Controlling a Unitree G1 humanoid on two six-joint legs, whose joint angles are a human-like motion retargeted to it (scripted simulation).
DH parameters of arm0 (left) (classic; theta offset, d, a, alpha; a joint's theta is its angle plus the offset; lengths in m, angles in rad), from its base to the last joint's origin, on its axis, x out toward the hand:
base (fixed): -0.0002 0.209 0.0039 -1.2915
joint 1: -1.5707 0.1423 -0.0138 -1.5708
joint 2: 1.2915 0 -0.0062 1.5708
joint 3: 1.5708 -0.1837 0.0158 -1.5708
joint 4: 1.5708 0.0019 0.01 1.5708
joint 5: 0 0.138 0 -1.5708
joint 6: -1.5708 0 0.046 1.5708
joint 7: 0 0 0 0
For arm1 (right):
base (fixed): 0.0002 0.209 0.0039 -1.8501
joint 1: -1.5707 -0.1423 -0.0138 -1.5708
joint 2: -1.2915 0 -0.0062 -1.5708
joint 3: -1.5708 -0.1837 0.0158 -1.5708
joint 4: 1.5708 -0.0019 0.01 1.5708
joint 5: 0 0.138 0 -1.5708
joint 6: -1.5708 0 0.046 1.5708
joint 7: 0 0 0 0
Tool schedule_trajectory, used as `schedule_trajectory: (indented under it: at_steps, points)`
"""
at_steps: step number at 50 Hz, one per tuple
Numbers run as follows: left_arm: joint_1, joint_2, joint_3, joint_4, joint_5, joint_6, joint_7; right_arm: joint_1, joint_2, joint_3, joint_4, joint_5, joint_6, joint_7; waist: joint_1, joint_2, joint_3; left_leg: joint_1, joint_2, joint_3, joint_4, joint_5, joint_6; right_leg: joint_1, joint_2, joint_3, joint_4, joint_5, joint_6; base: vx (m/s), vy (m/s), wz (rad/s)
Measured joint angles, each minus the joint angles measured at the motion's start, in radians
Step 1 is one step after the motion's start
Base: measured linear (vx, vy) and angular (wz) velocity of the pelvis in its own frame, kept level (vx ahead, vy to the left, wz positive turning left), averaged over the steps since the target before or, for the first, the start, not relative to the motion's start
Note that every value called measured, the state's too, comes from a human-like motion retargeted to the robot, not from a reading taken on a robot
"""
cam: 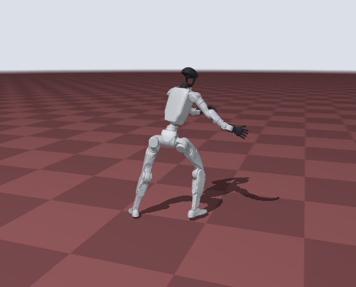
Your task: Kungfu
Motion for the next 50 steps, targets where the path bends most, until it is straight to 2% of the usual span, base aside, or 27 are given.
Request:
schedule_trajectory:
  at_steps: [3, 5, 8, 10, 12, 15, 18, 20, 24, 27, 30, 35, 38, 42, 45, 50]
  points:
    - [0.219, -0.06, 0.078, -0.08, -0.092, 0.06, -0.257, 0.14, 0.115, 0.001, -0.209, 0.114, 0.038, 0.102, -0.003, 0.003, -0.005, -0.009, -0.027, -0.035, -0.007, -0.001, 0.0, 0.008, -0.035, 0.0, 0.015, -0.001, 0.016, 0.01, 0.09, 0.64]
    - [0.408, -0.082, 0.076, -0.171, -0.251, 0.135, -0.477, 0.282, 0.213, 0.02, -0.399, 0.24, 0.102, 0.226, 0.0, 0.005, -0.015, -0.015, -0.044, -0.052, -0.01, -0.002, 0.0, 0.011, -0.055, 0.002, 0.021, 0.0, 0.026, 0.08, 0.08, 0.54]
    - [0.776, -0.143, 0.064, -0.322, -0.445, 0.221, -0.667, 0.588, 0.383, 0.117, -0.756, 0.464, 0.22, 0.409, 0.036, 0.001, -0.037, -0.026, -0.062, -0.063, -0.01, -0.007, 0.0, 0.003, -0.072, 0.014, 0.032, -0.002, 0.038, 0.14, 0.04, 0.41]
    - [1.037, -0.189, 0.045, -0.408, -0.541, 0.26, -0.705, 0.819, 0.518, 0.188, -0.994, 0.557, 0.269, 0.508, 0.074, -0.003, -0.052, -0.041, -0.072, -0.069, -0.008, -0.012, 0.0, -0.006, -0.08, 0.022, 0.04, -0.005, 0.047, 0.19, 0.08, 0.43]
    - [1.279, -0.267, 0.064, -0.472, -0.635, 0.288, -0.708, 1.013, 0.679, 0.227, -1.148, 0.566, 0.278, 0.612, 0.1, -0.008, -0.056, -0.054, -0.078, -0.081, -0.005, -0.019, 0.0, -0.004, -0.087, 0.026, 0.046, -0.004, 0.062, 0.11, 0.07, 0.46]
    - [1.553, -0.348, 0.14, -0.532, -0.806, 0.317, -0.712, 1.179, 0.881, 0.242, -1.211, 0.555, 0.285, 0.648, 0.135, -0.011, -0.033, -0.056, -0.064, -0.092, 0.002, -0.025, 0.0, 0.023, -0.073, 0.024, 0.048, 0.005, 0.078, 0.06, 0.09, 0.15]
    - [1.729, -0.338, 0.155, -0.59, -0.885, 0.307, -0.649, 1.258, 0.852, 0.272, -1.187, 0.738, 0.298, 0.536, 0.166, -0.032, -0.046, -0.046, -0.046, -0.11, 0.01, -0.026, 0.0, 0.082, -0.061, 0.003, 0.02, 0.026, 0.086, 0.19, -0.02, 0.1]
    - [1.776, -0.312, 0.147, -0.635, -0.894, 0.306, -0.628, 1.261, 0.779, 0.288, -1.189, 0.774, 0.312, 0.528, 0.196, -0.038, -0.054, -0.038, -0.045, -0.119, 0.011, -0.025, 0.0, 0.115, -0.066, -0.013, 0.0, 0.036, 0.084, 0.12, 0.25, 0.19]
    - [1.751, -0.243, 0.105, -0.705, -0.833, 0.353, -0.675, 1.243, 0.604, 0.269, -1.203, 0.588, 0.355, 0.604, 0.257, -0.07, -0.095, -0.052, -0.055, -0.142, 0.011, -0.026, 0.0, 0.15, -0.086, -0.039, -0.034, 0.049, 0.082, 0.07, 0.16, 0.32]
    - [1.697, -0.215, 0.074, -0.741, -0.743, 0.385, -0.711, 1.225, 0.53, 0.235, -1.208, 0.447, 0.304, 0.615, 0.295, -0.092, -0.122, -0.069, -0.06, -0.161, 0.005, -0.022, 0.0, 0.17, -0.096, -0.064, -0.053, 0.049, 0.077, 0.01, 0.07, 0.34]
    - [1.637, -0.209, 0.043, -0.774, -0.7, 0.357, -0.694, 1.212, 0.498, 0.219, -1.207, 0.386, 0.258, 0.599, 0.317, -0.101, -0.127, -0.074, -0.06, -0.148, -0.004, -0.01, 0.0, 0.198, -0.104, -0.09, -0.07, 0.049, 0.076, 0.0, 0.16, 0.34]
    - [1.527, -0.215, -0.006, -0.801, -0.652, 0.301, -0.657, 1.219, 0.501, 0.207, -1.199, 0.384, 0.256, 0.607, 0.333, -0.107, -0.133, -0.112, -0.057, -0.096, -0.005, 0.017, 0.0, 0.234, -0.132, -0.141, -0.093, 0.056, 0.087, -0.02, 0.12, 0.49]
    - [1.416, -0.187, -0.024, -0.782, -0.629, 0.29, -0.655, 1.221, 0.519, 0.178, -1.181, 0.371, 0.245, 0.598, 0.351, -0.109, -0.118, -0.153, -0.02, -0.065, 0.027, 0.039, 0.0, 0.276, -0.126, -0.195, -0.119, 0.061, 0.083, -0.11, 0.07, 0.52]
    - [1.224, -0.122, -0.053, -0.759, -0.622, 0.275, -0.652, 1.223, 0.539, 0.112, -1.146, 0.332, 0.173, 0.52, 0.395, -0.093, -0.084, -0.233, 0.101, -0.091, 0.147, 0.071, 0.013, 0.384, -0.041, -0.298, -0.201, 0.073, 0.063, -0.06, -0.05, 0.37]
    - [1.057, -0.071, -0.084, -0.77, -0.588, 0.254, -0.656, 1.233, 0.514, 0.04, -1.098, 0.298, 0.111, 0.432, 0.42, -0.094, -0.078, -0.284, 0.163, -0.007, 0.234, 0.025, 0.131, 0.441, -0.021, -0.369, -0.274, 0.121, 0.062, -0.04, 0.17, 0.6]
    - [0.784, -0.008, -0.122, -0.808, -0.449, 0.16, -0.647, 1.261, 0.386, -0.076, -0.972, 0.197, -0.007, 0.238, 0.481, -0.094, -0.101, -0.349, 0.156, -0.071, 0.329, -0.026, 0.121, 0.474, -0.024, -0.377, -0.341, 0.208, 0.073, 0.17, 0.44, 0.34]
